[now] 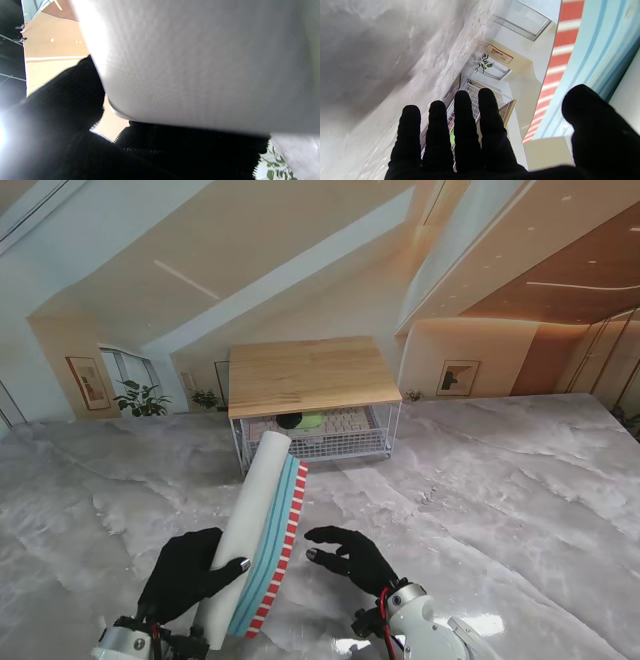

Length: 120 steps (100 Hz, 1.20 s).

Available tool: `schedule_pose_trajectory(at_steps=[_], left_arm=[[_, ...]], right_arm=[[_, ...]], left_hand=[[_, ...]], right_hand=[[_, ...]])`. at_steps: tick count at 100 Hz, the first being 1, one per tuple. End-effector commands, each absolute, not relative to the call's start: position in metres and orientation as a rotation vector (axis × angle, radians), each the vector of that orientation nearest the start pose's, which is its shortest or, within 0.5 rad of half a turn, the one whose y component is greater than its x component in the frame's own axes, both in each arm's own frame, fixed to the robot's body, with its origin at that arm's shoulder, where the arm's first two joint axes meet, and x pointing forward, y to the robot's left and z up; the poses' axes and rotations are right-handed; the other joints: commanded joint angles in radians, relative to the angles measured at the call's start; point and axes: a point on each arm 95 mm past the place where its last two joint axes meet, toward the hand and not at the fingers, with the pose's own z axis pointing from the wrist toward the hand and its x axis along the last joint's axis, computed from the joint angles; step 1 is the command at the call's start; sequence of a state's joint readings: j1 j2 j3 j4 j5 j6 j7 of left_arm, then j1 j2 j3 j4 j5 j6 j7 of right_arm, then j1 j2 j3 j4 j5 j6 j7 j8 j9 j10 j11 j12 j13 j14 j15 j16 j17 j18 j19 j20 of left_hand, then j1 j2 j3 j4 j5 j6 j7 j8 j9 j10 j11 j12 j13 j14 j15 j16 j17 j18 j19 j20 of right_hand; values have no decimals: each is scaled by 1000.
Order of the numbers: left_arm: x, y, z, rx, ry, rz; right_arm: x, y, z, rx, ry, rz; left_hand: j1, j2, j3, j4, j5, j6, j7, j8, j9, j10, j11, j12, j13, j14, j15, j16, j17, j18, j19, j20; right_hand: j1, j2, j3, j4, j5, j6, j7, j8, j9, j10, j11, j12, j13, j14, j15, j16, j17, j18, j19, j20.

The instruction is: Unroll the mouse pad and set up the keyboard and mouse from the tabletop organizer

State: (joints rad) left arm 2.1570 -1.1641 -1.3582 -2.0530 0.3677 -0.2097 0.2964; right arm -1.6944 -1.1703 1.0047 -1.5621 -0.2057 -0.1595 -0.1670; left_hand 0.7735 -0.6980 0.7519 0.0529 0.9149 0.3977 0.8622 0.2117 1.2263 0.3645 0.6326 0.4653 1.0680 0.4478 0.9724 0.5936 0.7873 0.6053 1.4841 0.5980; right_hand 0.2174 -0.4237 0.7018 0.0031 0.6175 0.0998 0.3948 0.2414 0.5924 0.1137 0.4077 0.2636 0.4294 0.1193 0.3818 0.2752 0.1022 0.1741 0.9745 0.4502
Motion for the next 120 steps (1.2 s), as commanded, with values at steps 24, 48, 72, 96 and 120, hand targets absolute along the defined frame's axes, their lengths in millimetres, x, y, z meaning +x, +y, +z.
schedule_pose_trajectory(at_steps=[24, 48, 72, 96, 120], left_arm=[[260, -45, -295, -1842, 790, -2218], [269, -58, -304, -1881, 742, -2214], [272, -69, -314, -1912, 685, -2213], [271, -75, -321, -1927, 674, -2203], [267, -79, -333, -1973, 699, -2147]], right_arm=[[314, 98, -399, -2003, -1085, -2098], [314, 107, -395, -1994, -800, -2126], [312, 119, -389, -2016, -616, -2153], [316, 125, -386, -2038, -557, -2203], [321, 123, -384, -2070, -586, -2200]], left_hand=[[71, -16, 103, 53, 45, -86, 120, 23, 25, 22, 12, 17, 34, 40, 24, 10, 26, -17, 50, -19], [70, -11, 100, 51, 39, -91, 122, 27, 20, 17, 12, 17, 29, 33, 23, 10, 19, -24, 48, -21], [71, -5, 94, 48, 30, -95, 121, 30, 12, 14, 13, 17, 23, 28, 21, 10, 13, -34, 46, -23], [74, 7, 77, 37, 18, -103, 116, 34, -5, 9, 7, 13, 4, 23, 10, 6, -4, -48, 36, -27], [77, 17, 62, 25, 10, -110, 107, 36, -21, 5, 1, 5, -14, 21, 1, 3, -21, -57, 25, -29]], right_hand=[[-75, 38, -13, -18, -27, -8, 0, 3, 19, -11, -19, -23, 55, -22, -21, -12, -24, 1, -27, -25], [9, -3, -13, -11, -33, -42, 91, 93, 46, -41, 79, 23, 103, -46, 54, 28, -2, 20, 10, 32], [208, -51, 136, -5, -104, -97, 306, 312, 19, -76, 387, 146, 131, -79, 329, 163, 64, 22, 88, 163], [495, -5, 150, -146, -209, -127, 768, 292, 79, -12, 753, 298, 273, -90, 814, 370, 418, -17, 501, 405], [506, 5, 88, -147, -164, -50, 833, 310, 206, 91, 901, 425, 635, -230, 1140, 442, 904, -197, 898, 450]])
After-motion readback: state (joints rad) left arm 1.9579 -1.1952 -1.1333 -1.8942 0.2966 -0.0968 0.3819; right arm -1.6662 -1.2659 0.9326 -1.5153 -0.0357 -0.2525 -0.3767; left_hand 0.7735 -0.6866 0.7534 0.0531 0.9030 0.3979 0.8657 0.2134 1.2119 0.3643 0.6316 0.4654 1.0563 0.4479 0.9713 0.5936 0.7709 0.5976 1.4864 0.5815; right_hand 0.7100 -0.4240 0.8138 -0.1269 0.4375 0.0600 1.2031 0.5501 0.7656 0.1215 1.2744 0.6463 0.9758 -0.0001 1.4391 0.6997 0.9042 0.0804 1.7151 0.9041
